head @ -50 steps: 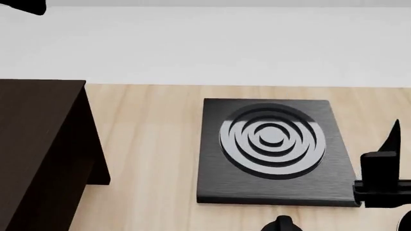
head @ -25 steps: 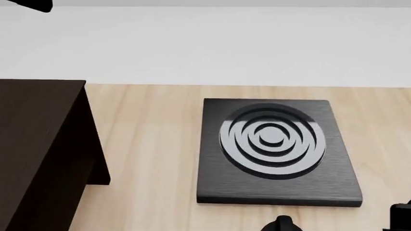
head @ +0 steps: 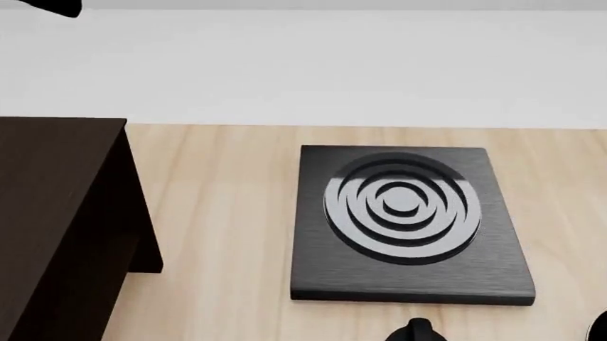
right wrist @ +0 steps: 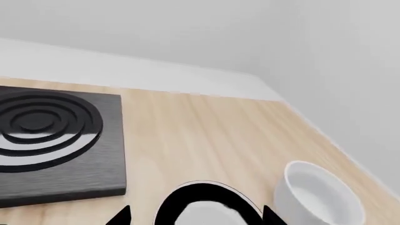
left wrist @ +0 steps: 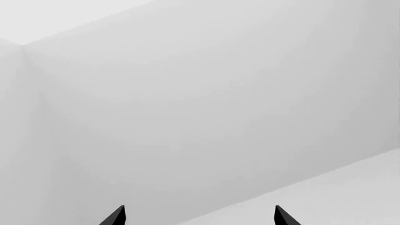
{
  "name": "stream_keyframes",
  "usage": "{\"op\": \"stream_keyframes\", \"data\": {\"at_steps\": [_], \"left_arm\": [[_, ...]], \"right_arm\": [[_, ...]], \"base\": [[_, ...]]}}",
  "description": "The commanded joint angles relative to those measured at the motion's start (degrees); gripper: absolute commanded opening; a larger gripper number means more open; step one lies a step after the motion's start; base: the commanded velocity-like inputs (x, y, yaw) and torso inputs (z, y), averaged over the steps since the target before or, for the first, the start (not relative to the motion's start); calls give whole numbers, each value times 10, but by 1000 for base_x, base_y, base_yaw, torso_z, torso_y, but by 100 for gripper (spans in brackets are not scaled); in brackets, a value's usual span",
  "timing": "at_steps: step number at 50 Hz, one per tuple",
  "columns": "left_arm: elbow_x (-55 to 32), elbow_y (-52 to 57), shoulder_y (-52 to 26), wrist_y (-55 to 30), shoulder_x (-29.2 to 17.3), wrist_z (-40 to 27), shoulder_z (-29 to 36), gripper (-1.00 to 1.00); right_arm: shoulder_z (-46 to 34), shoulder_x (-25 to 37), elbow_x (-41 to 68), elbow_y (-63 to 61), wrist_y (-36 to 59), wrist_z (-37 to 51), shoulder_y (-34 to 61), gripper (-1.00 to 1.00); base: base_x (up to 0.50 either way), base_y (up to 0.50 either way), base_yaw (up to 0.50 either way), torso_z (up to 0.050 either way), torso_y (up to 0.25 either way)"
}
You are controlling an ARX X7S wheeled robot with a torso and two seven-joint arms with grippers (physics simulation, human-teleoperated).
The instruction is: Put the frying pan under the cabinet shelf.
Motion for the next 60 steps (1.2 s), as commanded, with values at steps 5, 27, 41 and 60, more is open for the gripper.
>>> {"op": "stream_keyframes", "data": {"at_steps": [5,27,41,60], "left_arm": [[-2,-7,-4,6,0,-1,5,100],[-7,-9,-13,2,1,-5,9,100],[-7,-17,-6,14,4,-8,17,100],[-13,-11,-9,6,3,-11,16,100]], "right_arm": [[-17,-23,-40,41,-65,-19,-58,100],[-39,-48,-81,95,-132,-42,-115,100],[-26,-65,-65,69,-105,-28,-146,100],[14,-84,-66,109,-144,-54,-185,100]], "base": [[0,0,0,0,0],[0,0,0,0,0],[0,0,0,0,0],[0,0,0,0,0]]}}
